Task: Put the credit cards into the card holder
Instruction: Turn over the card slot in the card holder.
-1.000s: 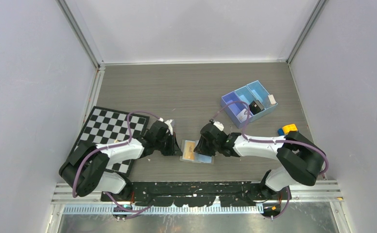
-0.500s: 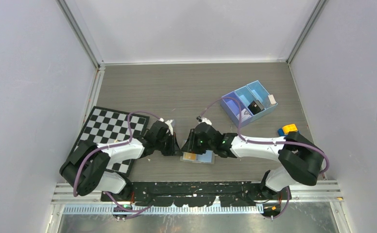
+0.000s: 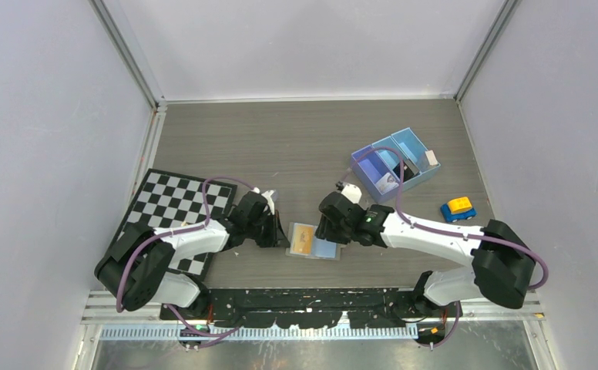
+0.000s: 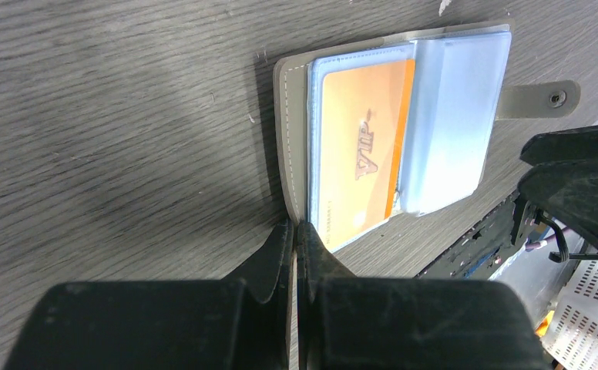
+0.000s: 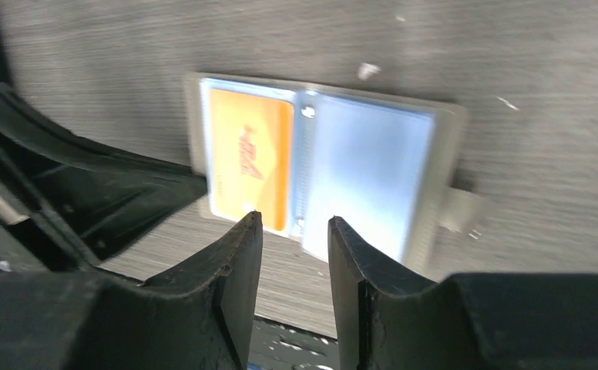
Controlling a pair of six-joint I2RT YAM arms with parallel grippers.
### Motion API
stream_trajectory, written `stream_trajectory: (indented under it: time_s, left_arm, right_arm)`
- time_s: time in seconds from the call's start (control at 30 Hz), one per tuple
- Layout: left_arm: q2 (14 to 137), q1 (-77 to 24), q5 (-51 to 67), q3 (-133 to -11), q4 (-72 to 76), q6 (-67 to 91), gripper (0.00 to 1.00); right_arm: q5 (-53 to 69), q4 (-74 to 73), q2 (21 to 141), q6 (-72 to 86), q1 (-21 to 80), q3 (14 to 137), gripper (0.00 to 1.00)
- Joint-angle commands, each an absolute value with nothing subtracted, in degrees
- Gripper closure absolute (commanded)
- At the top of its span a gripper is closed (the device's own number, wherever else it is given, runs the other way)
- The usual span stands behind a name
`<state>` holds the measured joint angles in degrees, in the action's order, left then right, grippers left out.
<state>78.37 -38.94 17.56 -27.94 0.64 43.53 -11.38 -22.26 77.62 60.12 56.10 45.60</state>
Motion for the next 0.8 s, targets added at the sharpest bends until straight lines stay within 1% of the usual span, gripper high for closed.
stream_trajectory:
  time_s: [0.0, 0.2, 0.47, 0.77]
  left_arm:
    - [78.3, -39.1, 17.5, -27.3, 2.2, 43.7, 1.00]
    - [78.3, -39.0, 17.8, -27.3, 2.3, 43.8, 1.00]
    - [78.2, -39.0, 17.7, -27.4, 2.2, 43.9, 1.00]
    - [78.5, -39.0, 17.8, -27.6, 2.1, 43.9, 1.00]
  right_arm:
    - [-16.1, -30.9, 73.4, 63.0, 55.9, 44.5, 0.57]
    - [-16.2, -33.0, 72.9, 64.3, 56.0, 43.7, 0.58]
    - [-14.9, -29.8, 74.8, 64.9, 55.9, 42.8, 0.64]
    - [-14.4, -28.1, 77.5, 65.2, 55.9, 42.5, 0.67]
